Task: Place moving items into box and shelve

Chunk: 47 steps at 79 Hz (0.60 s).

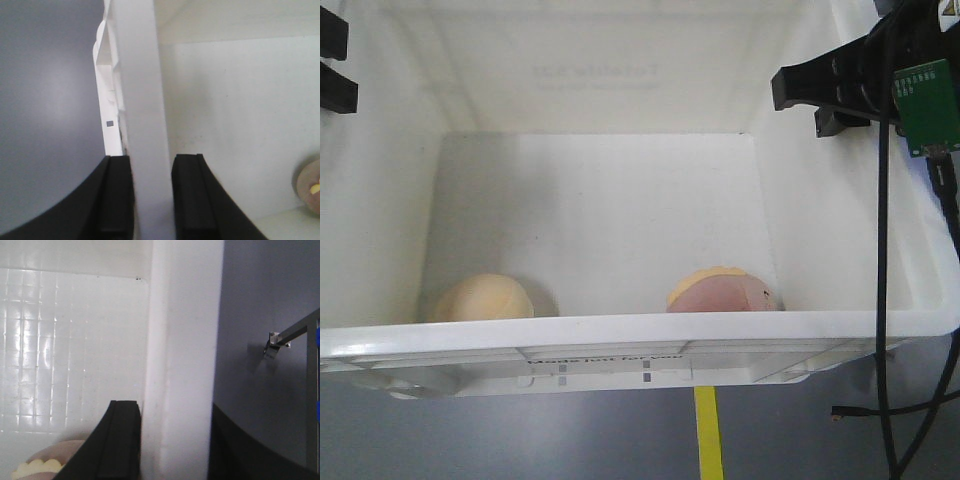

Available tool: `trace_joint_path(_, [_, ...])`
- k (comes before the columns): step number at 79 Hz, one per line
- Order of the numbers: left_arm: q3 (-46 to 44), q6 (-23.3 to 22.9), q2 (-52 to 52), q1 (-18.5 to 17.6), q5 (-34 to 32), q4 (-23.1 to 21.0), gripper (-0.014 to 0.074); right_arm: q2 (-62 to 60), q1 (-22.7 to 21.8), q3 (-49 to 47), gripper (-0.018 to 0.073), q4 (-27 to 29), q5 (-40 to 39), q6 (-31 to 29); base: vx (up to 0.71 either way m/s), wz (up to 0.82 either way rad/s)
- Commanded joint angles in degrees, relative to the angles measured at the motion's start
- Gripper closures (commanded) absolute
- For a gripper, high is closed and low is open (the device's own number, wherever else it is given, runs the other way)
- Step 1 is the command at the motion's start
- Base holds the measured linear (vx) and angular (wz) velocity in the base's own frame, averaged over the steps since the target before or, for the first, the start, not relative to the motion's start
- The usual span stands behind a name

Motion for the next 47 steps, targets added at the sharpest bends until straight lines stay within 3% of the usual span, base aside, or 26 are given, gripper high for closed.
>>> trace_joint_path(1, [-2.5,0.1,-2.1,-0.5,-3.8,-1.5,0.0603,-2.1,-0.2,-2.5,0.0566,-4.6,-3.6,-0.7,0.58,0.03])
trace_joint_path(47, [-2.5,0.1,-2.1,-0.5,-3.8,-1.5,0.0603,-2.1,-0.2,-2.5,0.0566,-4.6,-3.8,-0.7,0.58,0.00])
